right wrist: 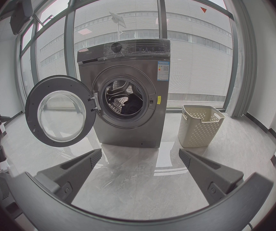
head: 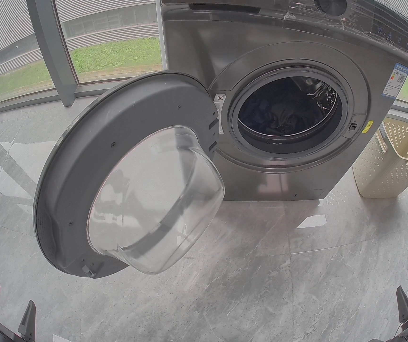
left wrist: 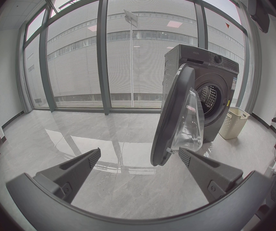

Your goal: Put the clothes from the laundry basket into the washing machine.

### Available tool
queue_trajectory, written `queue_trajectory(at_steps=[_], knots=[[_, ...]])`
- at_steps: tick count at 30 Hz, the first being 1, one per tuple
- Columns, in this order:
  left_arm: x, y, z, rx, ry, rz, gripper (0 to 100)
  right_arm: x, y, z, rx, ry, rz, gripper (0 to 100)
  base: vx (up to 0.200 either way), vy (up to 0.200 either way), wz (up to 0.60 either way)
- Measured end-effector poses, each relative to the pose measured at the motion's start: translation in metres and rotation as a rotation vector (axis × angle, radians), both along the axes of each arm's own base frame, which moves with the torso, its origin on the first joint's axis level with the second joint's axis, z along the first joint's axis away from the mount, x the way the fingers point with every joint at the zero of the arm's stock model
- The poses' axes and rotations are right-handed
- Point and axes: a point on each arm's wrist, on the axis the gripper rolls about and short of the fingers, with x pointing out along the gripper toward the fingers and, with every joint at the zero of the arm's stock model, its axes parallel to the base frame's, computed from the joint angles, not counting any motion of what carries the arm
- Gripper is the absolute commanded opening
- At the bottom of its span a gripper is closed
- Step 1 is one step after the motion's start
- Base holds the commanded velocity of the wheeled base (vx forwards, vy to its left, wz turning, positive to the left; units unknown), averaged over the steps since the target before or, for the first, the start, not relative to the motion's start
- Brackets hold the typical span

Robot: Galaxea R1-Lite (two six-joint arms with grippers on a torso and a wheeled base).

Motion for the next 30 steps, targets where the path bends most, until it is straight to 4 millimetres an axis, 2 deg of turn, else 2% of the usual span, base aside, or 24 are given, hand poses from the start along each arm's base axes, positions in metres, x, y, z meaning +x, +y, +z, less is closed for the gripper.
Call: queue_trajectory(at_steps=[30], knots=[[-0.0002, -0.0003, 0.0028, 0.032, -0.019, -0.012, 100, 0.0001, 0.0000, 0.0000, -0.001, 0.001, -0.002, 100, 0.000, 0.000, 0.00]])
